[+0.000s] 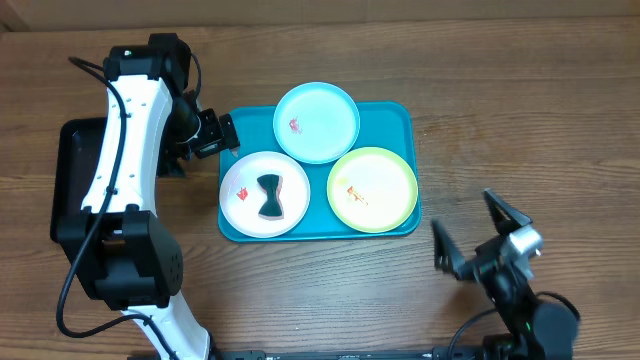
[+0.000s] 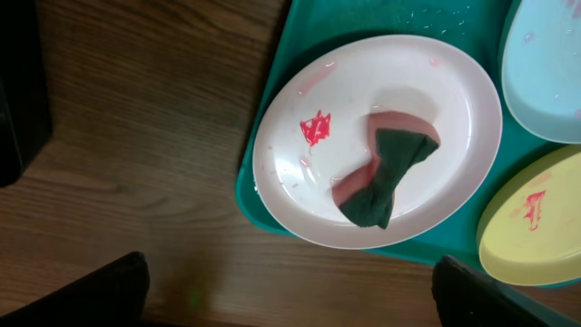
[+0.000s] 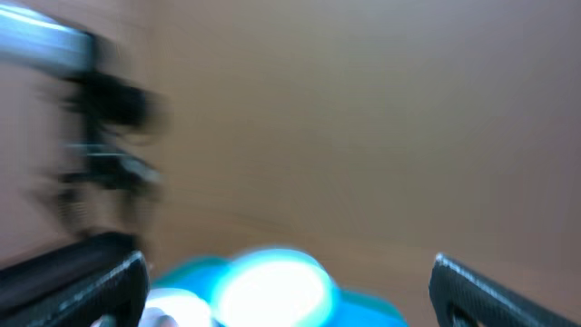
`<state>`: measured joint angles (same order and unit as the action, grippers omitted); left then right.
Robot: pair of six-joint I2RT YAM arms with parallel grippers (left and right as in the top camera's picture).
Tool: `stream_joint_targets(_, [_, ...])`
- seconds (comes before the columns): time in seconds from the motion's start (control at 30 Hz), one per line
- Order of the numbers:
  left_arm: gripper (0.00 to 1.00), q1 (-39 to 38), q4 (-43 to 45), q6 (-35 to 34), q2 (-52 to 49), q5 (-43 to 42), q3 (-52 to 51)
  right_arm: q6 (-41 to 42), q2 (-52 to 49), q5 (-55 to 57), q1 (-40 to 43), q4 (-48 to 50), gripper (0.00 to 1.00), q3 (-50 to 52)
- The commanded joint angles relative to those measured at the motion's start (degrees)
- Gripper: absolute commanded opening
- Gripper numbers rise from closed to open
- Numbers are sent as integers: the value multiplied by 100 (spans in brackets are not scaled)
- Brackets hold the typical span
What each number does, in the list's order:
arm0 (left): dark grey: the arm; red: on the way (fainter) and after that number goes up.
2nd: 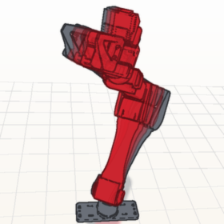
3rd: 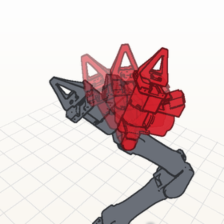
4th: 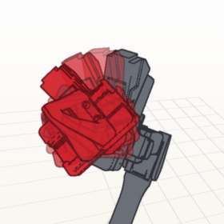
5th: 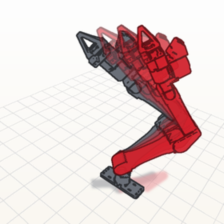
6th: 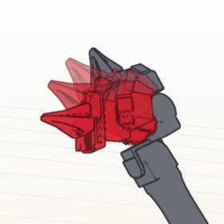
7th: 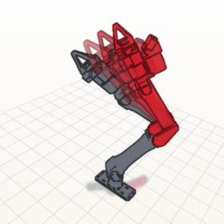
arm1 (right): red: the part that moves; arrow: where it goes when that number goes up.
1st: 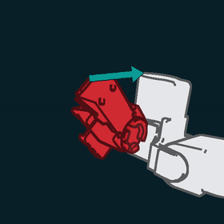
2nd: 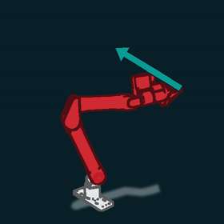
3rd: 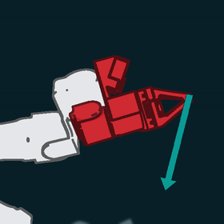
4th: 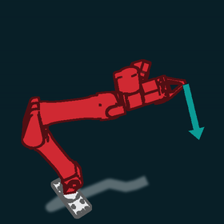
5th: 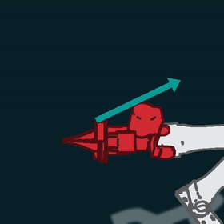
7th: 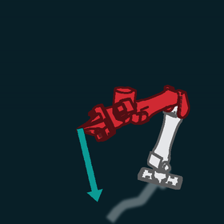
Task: Clean dirty plates on tray and stack at the side
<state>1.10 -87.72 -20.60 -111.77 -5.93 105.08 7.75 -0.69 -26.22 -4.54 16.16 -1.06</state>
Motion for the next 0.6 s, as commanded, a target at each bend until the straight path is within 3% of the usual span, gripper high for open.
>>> stream_joint_targets(0.0, [100,-81,-42,109,-24,11,-83,1038,52,-1836,0,1296,100,59])
stream_joint_targets(0.13, [100,-127,-55,107,-24,9,-83,1530,52,-1248,2,3180,100,9])
stream_joint_targets(0.23, [99,-138,-57,107,-24,9,-83,1539,50,-455,2,3023,100,-382])
stream_joint_targets(0.4, [96,-168,-59,109,-24,-2,-83,503,-431,-170,2,566,100,-2131])
stream_joint_targets(0.57, [94,-190,-57,109,-24,-4,-83,-684,-2009,-186,2,-2833,100,-4496])
